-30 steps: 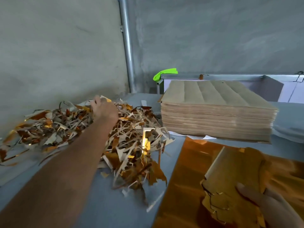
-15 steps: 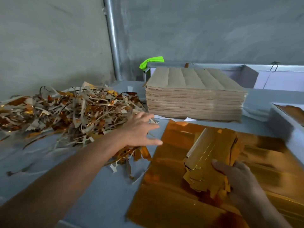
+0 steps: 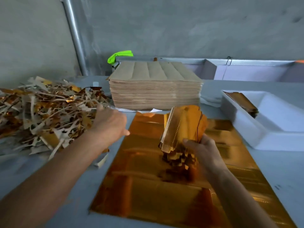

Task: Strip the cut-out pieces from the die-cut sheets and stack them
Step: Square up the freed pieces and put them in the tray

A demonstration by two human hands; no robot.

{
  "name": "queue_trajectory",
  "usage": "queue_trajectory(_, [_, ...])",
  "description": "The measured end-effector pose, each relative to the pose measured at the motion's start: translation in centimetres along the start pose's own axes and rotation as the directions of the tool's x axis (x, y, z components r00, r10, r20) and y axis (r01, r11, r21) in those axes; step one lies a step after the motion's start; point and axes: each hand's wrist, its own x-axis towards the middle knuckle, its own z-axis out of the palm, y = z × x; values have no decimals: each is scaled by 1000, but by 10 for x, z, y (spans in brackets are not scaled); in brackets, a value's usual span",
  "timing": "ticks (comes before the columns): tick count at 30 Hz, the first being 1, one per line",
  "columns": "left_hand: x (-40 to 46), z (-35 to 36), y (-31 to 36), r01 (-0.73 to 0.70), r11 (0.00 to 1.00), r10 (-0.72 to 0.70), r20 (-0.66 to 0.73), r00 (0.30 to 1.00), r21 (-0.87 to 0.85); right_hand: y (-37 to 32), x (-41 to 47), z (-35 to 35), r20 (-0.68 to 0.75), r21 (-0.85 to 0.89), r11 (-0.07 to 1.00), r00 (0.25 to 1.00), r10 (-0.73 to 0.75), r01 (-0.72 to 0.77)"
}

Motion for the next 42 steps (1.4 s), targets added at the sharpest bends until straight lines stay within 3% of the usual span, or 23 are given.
queue_trajectory(1, [-8,-8,17,-41,976,9,-149,989,-213,0,-1,-2,13,2,1000,1000,-17,17])
queue_trajectory(2, [-18,-16,35,-92,873,-16,-216,976,-478,0,-2,-4,25,-6,999,999,-32,32])
queue_trajectory(4, [-31,-26,68,-49,464,-19,-66,998,-884,2,-5,-6,62,-31,997,996,-69,71])
queue_trajectory(5, [-35,-27,84,57,246,18,64,998,-968,3,-7,-7,84,-41,995,992,-93,96])
queue_trajectory(6, [-39,-26,98,171,69,51,175,983,-983,3,-10,-8,101,-51,991,988,-118,124])
queue_trajectory(8, [-42,-18,119,309,-179,79,300,951,-934,5,-13,-11,114,-55,983,980,-166,173])
queue_trajectory(11, [-46,4,135,207,-393,-9,228,974,-896,12,-15,-13,52,-66,978,979,-196,199])
queue_trajectory(15, [-55,23,148,141,-395,52,131,990,-908,26,-14,-13,-146,-143,971,966,-214,193])
queue_trajectory(18, [-50,28,149,126,-434,79,102,992,-892,29,-14,-16,-210,-117,972,952,-225,204])
queue_trajectory(28, [-55,30,151,89,-469,137,28,990,-879,25,-29,-15,-135,-131,909,902,-411,395])
queue_trajectory(32, [-62,35,151,133,-415,211,47,976,-900,31,-34,-12,-93,-128,928,928,-362,349])
queue_trajectory(38, [-61,31,150,128,-196,193,90,977,-972,29,-38,-21,-78,-47,971,968,-239,236])
queue_trajectory(40, [-56,21,144,66,-48,182,56,982,-997,20,-34,-30,-91,-53,971,967,-237,233])
queue_trajectory(42, [-47,8,132,-72,196,169,-38,985,-978,5,-27,-44,-89,-63,952,949,-303,298])
